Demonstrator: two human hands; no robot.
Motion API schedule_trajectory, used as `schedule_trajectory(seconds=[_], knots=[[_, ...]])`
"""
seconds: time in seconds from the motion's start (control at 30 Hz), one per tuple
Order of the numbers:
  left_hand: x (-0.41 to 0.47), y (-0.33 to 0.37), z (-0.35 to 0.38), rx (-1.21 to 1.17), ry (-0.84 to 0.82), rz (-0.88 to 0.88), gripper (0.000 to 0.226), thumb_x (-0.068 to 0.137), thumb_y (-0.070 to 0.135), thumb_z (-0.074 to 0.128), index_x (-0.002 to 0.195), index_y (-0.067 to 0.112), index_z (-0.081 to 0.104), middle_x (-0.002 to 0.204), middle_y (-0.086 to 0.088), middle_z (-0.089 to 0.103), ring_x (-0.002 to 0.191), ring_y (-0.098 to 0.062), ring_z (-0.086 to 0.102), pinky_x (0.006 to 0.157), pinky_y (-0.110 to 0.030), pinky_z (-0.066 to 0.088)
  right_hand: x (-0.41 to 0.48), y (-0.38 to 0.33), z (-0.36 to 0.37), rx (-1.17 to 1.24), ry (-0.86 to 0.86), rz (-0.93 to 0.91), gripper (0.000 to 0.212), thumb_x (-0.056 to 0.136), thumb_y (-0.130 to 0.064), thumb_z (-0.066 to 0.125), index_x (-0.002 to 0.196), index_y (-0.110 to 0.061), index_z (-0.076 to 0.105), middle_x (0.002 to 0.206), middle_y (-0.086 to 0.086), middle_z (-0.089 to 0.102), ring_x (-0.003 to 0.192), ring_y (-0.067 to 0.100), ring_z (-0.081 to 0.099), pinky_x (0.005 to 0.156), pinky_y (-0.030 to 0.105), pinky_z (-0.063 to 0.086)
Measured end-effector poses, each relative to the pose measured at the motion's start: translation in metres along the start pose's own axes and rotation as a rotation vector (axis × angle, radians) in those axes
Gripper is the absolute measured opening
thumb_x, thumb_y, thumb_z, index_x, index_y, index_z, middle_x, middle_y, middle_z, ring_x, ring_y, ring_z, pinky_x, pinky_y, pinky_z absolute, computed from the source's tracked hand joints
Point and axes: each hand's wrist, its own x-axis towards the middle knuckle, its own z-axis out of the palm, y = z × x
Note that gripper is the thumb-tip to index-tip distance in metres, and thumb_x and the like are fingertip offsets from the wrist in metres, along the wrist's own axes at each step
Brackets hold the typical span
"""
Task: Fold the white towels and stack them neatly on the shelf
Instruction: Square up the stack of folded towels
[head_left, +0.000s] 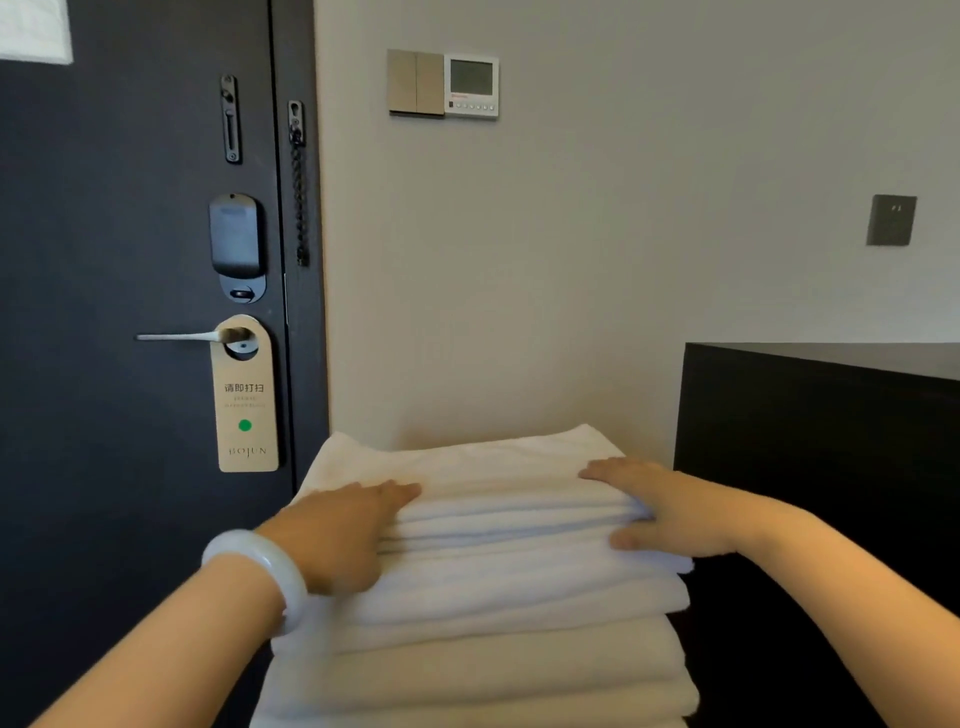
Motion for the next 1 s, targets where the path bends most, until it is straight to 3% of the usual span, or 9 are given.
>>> schedule_trajectory(seconds=[0.13, 0.23, 0.33, 0.43, 0.5, 0.6, 0.67, 0.8, 1.0], knots=[[0.003, -0.009, -0.003, -0.106, -0.022, -0.017, 0.082, 0.088, 0.052, 0.062, 0.153, 0.043, 0.013, 0.154, 0.011, 0.033, 0.136, -0.015, 0.038, 0.11, -0.026, 0.031, 0.004, 0.001, 0.006, -0.019, 0.159, 0.012, 0.065, 0.092, -0.053, 0.058, 0.148, -0.049, 0.026, 0.154, -0.014, 0.033, 0.139, 0.016, 0.032, 0.117, 0.041, 0.028], [0.003, -0.019, 0.004, -0.085, 0.088, -0.038, 0.072, 0.087, 0.06, 0.057, 0.149, 0.047, 0.023, 0.147, 0.01, 0.044, 0.13, -0.017, 0.045, 0.105, -0.028, 0.037, 0.009, 0.0, 0.007, -0.217, 0.184, 0.005, 0.061, 0.095, -0.057, 0.048, 0.149, -0.049, 0.019, 0.155, -0.014, 0.031, 0.141, 0.017, 0.029, 0.118, 0.041, 0.017], [-0.003, -0.028, 0.007, -0.082, 0.13, -0.033, 0.068, 0.09, 0.053, 0.058, 0.149, 0.047, 0.024, 0.145, 0.011, 0.045, 0.128, -0.017, 0.047, 0.103, -0.027, 0.038, 0.01, -0.009, 0.01, -0.423, 0.245, -0.061, 0.065, 0.097, -0.056, 0.043, 0.152, -0.045, 0.011, 0.16, -0.012, 0.022, 0.147, 0.011, 0.017, 0.12, 0.038, 0.004], [-0.009, -0.027, 0.003, 0.026, 0.094, -0.006, 0.079, 0.093, 0.03, 0.058, 0.152, 0.046, 0.009, 0.149, 0.012, 0.039, 0.127, -0.016, 0.047, 0.096, -0.022, 0.037, 0.011, -0.032, 0.02, -0.448, 0.264, -0.168, 0.072, 0.096, -0.055, 0.045, 0.154, -0.042, 0.004, 0.16, -0.016, 0.015, 0.147, 0.008, 0.012, 0.12, 0.035, -0.003], [-0.011, -0.022, 0.002, 0.123, 0.086, 0.002, 0.091, 0.091, 0.016, 0.057, 0.153, 0.042, -0.004, 0.154, 0.009, 0.032, 0.13, -0.019, 0.044, 0.098, -0.025, 0.039, 0.013, -0.045, 0.027, -0.466, 0.271, -0.177, 0.073, 0.099, -0.048, 0.045, 0.155, -0.038, -0.001, 0.16, -0.015, 0.015, 0.147, 0.009, 0.015, 0.119, 0.031, -0.005], [-0.01, -0.018, 0.007, 0.246, 0.154, 0.013, 0.101, 0.088, 0.007, 0.057, 0.153, 0.035, -0.016, 0.155, 0.003, 0.029, 0.133, -0.023, 0.04, 0.108, -0.034, 0.037, 0.017, -0.053, 0.035, -0.487, 0.305, -0.124, 0.08, 0.098, -0.028, 0.048, 0.155, -0.032, -0.009, 0.159, -0.01, 0.018, 0.143, 0.014, 0.024, 0.121, 0.031, 0.009], [-0.005, -0.02, 0.014, 0.364, 0.246, 0.034, 0.104, 0.086, 0.007, 0.056, 0.151, 0.032, -0.021, 0.15, 0.0, 0.034, 0.127, -0.025, 0.045, 0.105, -0.041, 0.04, 0.02, -0.056, 0.038, -0.507, 0.339, -0.106, 0.081, 0.096, -0.016, 0.046, 0.156, -0.029, -0.007, 0.156, -0.006, 0.025, 0.137, 0.017, 0.033, 0.116, 0.032, 0.024], [-0.009, -0.022, 0.01, 0.368, 0.291, -0.011, 0.091, 0.09, 0.009, 0.053, 0.154, 0.027, -0.009, 0.133, -0.004, 0.048, 0.108, -0.027, 0.056, 0.091, -0.042, 0.05, 0.023, -0.057, 0.03, -0.52, 0.384, -0.096, 0.072, 0.094, -0.006, 0.041, 0.153, -0.029, 0.008, 0.147, -0.006, 0.038, 0.127, 0.017, 0.043, 0.107, 0.032, 0.034], [-0.031, -0.012, 0.015, 0.297, 0.199, -0.009, 0.065, 0.088, 0.006, 0.053, 0.143, 0.021, 0.023, 0.118, -0.004, 0.054, 0.095, -0.026, 0.06, 0.083, -0.041, 0.053, 0.008, -0.051, 0.038, -0.444, 0.339, -0.132, 0.063, 0.098, -0.01, 0.038, 0.151, -0.035, 0.014, 0.154, -0.013, 0.025, 0.139, 0.011, 0.028, 0.116, 0.026, 0.015]])
